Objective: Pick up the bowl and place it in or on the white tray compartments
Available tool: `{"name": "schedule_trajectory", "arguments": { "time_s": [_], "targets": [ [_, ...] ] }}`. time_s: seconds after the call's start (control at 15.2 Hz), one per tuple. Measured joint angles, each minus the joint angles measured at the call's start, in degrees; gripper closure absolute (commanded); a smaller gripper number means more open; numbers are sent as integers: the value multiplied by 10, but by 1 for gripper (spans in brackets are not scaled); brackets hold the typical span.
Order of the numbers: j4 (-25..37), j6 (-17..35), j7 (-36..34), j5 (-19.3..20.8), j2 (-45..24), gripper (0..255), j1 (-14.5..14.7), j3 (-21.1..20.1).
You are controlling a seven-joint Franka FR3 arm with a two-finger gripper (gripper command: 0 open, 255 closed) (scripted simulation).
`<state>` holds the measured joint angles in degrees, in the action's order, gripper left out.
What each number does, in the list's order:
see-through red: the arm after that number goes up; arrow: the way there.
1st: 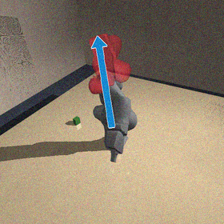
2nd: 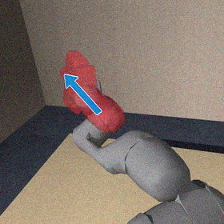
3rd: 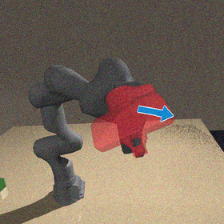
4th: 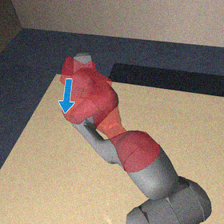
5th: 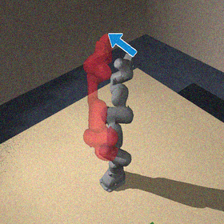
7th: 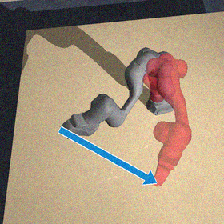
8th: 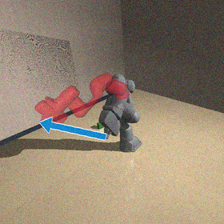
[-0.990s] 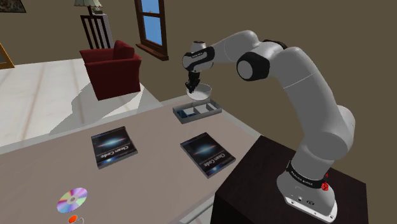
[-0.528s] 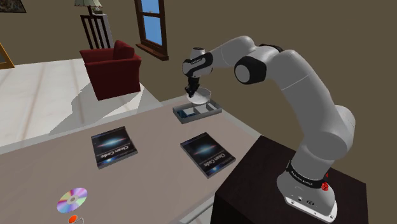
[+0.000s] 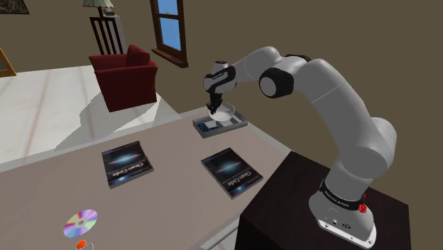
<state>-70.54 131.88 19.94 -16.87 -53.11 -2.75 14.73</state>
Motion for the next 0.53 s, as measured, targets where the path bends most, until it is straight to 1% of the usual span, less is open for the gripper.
{"name": "schedule_trajectory", "arguments": {
  "time_s": [0.26, 0.53],
  "targets": [
    [7, 17, 2, -4, -22, 255, -2, -5],
    [6, 22, 3, -5, -24, 255, -2, -6]
  ]
}}
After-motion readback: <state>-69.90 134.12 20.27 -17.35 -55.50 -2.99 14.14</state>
